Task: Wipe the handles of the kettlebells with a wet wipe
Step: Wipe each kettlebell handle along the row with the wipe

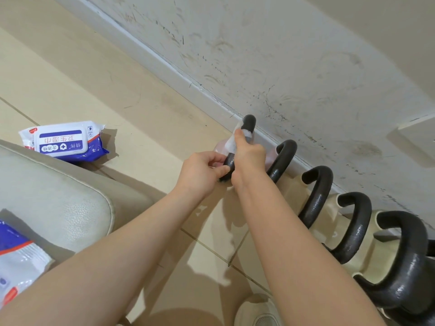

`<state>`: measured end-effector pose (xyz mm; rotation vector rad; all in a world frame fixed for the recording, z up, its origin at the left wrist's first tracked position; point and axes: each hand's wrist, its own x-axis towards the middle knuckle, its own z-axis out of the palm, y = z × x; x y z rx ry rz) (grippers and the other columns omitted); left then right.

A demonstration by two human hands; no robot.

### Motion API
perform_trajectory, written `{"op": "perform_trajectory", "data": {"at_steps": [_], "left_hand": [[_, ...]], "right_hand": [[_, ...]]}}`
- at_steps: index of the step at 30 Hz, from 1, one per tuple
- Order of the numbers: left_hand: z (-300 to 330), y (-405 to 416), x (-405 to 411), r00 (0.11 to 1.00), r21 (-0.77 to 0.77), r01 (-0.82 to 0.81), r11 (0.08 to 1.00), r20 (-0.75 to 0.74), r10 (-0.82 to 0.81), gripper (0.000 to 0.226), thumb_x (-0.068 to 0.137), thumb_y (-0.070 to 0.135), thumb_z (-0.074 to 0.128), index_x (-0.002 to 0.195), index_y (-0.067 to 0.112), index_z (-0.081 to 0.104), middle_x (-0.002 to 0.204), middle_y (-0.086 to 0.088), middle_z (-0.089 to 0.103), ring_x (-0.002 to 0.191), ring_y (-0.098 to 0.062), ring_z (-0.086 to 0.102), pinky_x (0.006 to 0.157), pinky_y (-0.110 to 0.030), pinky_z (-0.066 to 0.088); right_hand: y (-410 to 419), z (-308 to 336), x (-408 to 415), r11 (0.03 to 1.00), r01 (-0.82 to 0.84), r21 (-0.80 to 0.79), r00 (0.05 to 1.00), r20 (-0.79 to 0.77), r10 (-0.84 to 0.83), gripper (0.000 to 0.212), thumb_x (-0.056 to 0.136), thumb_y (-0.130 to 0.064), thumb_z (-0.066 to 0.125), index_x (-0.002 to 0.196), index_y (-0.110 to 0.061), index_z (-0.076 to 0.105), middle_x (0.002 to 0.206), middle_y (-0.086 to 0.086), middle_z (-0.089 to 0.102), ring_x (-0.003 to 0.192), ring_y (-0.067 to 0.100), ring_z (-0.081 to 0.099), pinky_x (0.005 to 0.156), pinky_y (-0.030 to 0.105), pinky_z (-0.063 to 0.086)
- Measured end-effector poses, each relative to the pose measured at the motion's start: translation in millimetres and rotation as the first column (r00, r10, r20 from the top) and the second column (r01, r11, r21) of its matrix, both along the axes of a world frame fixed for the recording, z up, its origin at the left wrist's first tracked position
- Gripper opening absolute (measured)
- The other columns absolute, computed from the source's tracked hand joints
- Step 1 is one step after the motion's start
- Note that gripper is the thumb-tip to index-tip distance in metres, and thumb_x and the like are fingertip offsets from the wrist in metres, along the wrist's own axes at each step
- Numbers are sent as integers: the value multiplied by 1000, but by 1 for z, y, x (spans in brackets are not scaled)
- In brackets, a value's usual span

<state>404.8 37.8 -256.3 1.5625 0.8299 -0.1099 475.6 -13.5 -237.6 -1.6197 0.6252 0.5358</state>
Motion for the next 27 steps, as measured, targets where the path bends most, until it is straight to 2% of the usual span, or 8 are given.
{"op": "perform_trajectory", "data": {"at_steps": [6,7,11,14,17,20,24,27], "left_hand": [[-3,0,1,1000,-3,1,1000,6,-1,20,81,9,66,101,10,70,81,-3,62,72,-15,54,58,-8,39],[-3,0,1,1000,3,8,1000,7,-8,19,81,9,66,99,10,70,79,-3,61,71,-15,53,54,-7,38],[-3,1,0,1000,-20,8,1000,13,-8,16,81,8,66,97,8,68,79,-4,60,72,-16,53,60,-13,40],[-2,2,2,1000,-24,5,1000,11,-5,15,81,8,66,96,8,67,75,-2,60,67,-13,53,57,-9,39],[-1,0,0,999,37,40,999,16,-40,12,80,11,66,92,9,69,70,3,60,59,-9,51,53,-12,38],[5,-1,-3,997,-80,-72,994,-28,70,8,81,8,64,88,9,68,78,-4,66,69,-15,58,65,-22,48],[23,15,9,939,-417,-337,844,-208,273,23,92,4,40,78,14,54,78,0,59,66,-15,58,49,-17,48],[29,16,15,939,-192,-341,920,-125,322,17,89,10,43,96,13,57,91,0,57,88,-20,53,67,-25,43]], "right_hand": [[-5,8,20,987,-130,97,969,-198,147,31,96,-37,46,90,-7,52,73,3,53,67,14,55,75,30,54],[-2,8,27,988,-117,104,976,-172,134,31,96,-37,45,85,-8,52,71,3,52,64,14,55,74,30,54],[-1,0,8,985,-168,31,981,-97,170,28,97,-33,43,83,-9,50,62,2,47,36,9,49,37,11,39],[-8,-5,1,960,-277,-38,954,-132,270,28,97,-36,43,95,-9,52,75,3,56,58,14,57,48,20,45],[-7,3,13,972,-215,97,952,-202,231,27,98,-30,41,86,-6,48,79,4,54,63,12,52,35,13,42],[-2,-8,-1,983,-181,38,983,-11,181,37,98,-26,41,101,9,53,74,9,52,61,18,52,46,16,45],[-13,-34,-36,970,-203,-135,917,320,236,24,97,-22,44,103,0,50,92,8,58,85,20,56,75,23,46],[-19,-44,-71,928,-232,-293,840,420,343,30,97,-15,44,126,-8,41,108,-4,52,93,2,47,73,-1,35]]}}
